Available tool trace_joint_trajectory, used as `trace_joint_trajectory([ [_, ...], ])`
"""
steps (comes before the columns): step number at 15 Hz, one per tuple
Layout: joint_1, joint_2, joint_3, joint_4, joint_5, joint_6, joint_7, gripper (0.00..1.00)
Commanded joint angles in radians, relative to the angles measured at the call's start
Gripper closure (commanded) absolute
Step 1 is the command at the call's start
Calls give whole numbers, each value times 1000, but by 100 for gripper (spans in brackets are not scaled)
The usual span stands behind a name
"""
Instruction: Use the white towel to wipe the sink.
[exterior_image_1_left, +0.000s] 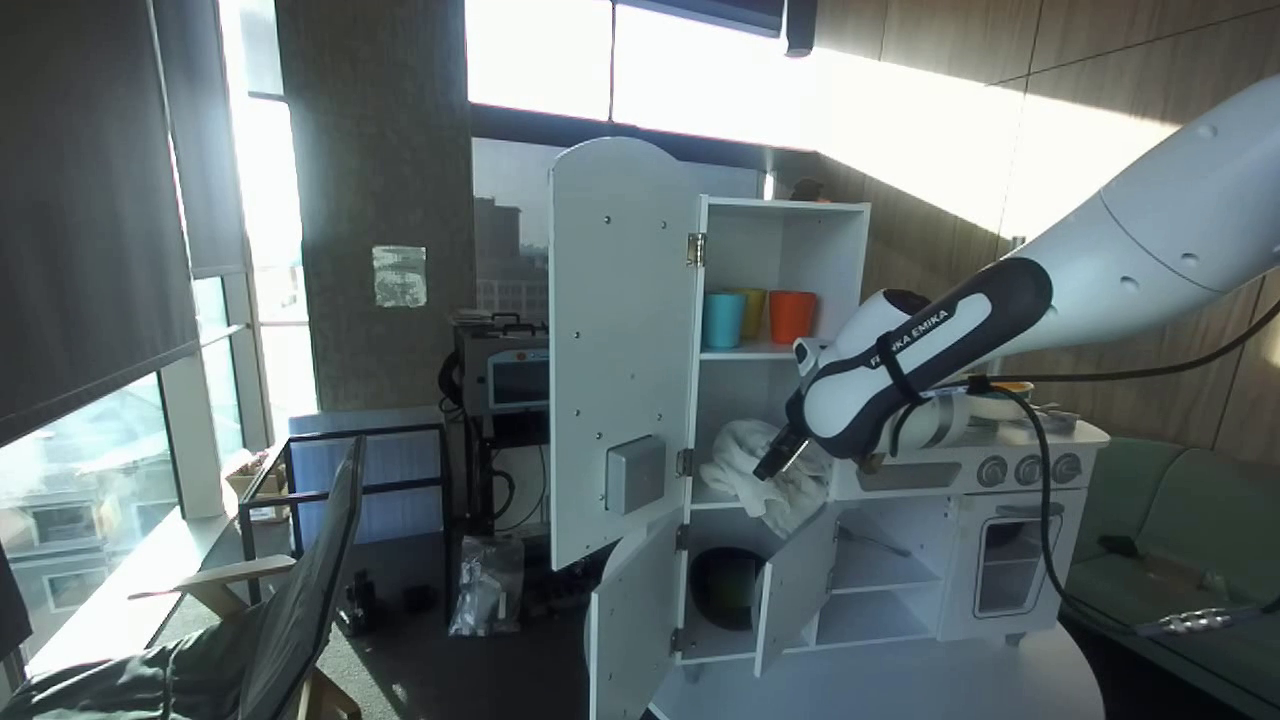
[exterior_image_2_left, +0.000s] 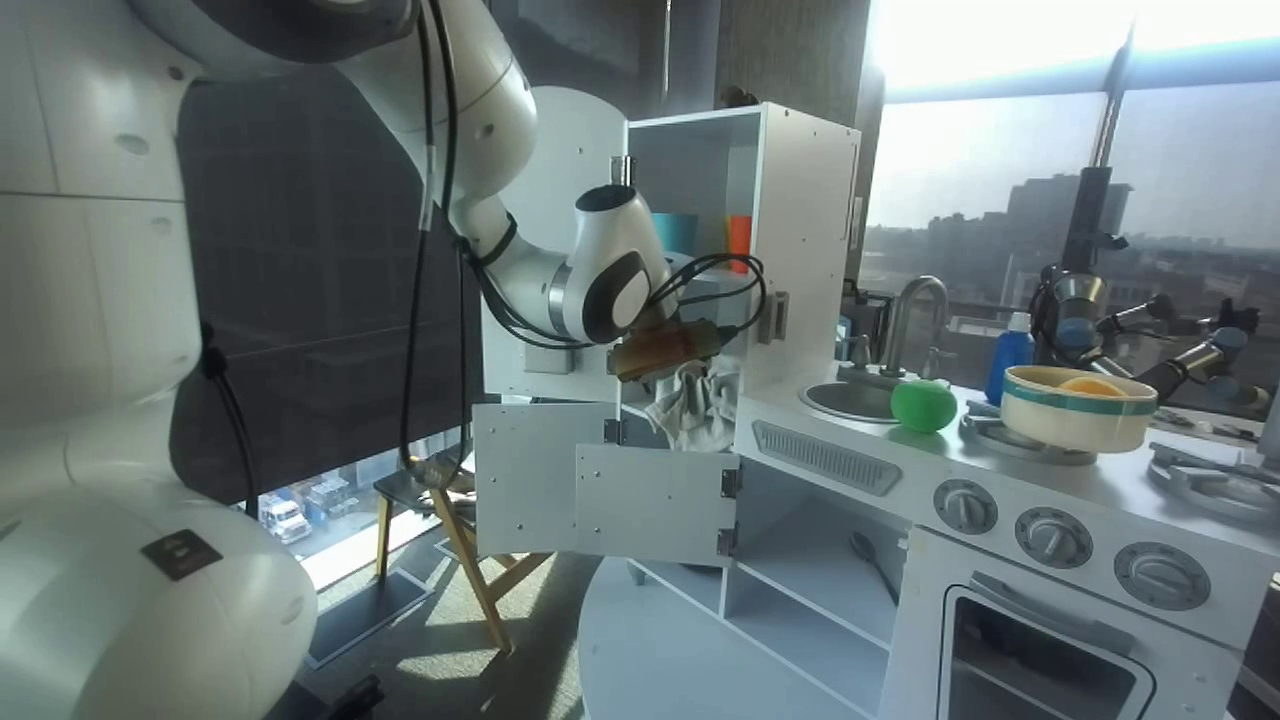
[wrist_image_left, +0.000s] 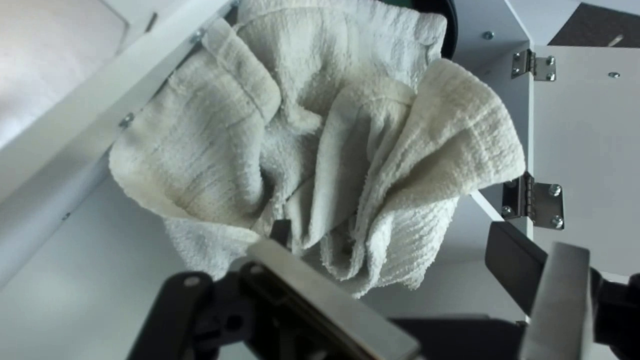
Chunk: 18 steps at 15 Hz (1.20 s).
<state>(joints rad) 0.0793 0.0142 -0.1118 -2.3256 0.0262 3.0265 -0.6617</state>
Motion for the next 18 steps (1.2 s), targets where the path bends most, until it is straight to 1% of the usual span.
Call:
trace_joint_trajectory([
  [1,-1,75,11,90,71,-32,-61,0],
  [4,-16,129,15,142,102,-85,-89,0],
  [7,-28,173,4,181,87,-114,-93,0],
  [8,-33,181,8,190,91,-124,-102,8],
  [9,-32,185,2,195,72,-130,-99,25],
  [10,-31,190,-2,199,60,-132,-97,32],
  [11,-31,194,-3,203,55,-133,-101,42],
  [13,-40,194,9,211,78,-147,-119,55],
  [16,-29,187,-7,209,46,-143,-107,79],
  [17,-32,183,-5,207,52,-141,-112,86],
  [18,-35,178,-3,205,57,-139,-115,95],
])
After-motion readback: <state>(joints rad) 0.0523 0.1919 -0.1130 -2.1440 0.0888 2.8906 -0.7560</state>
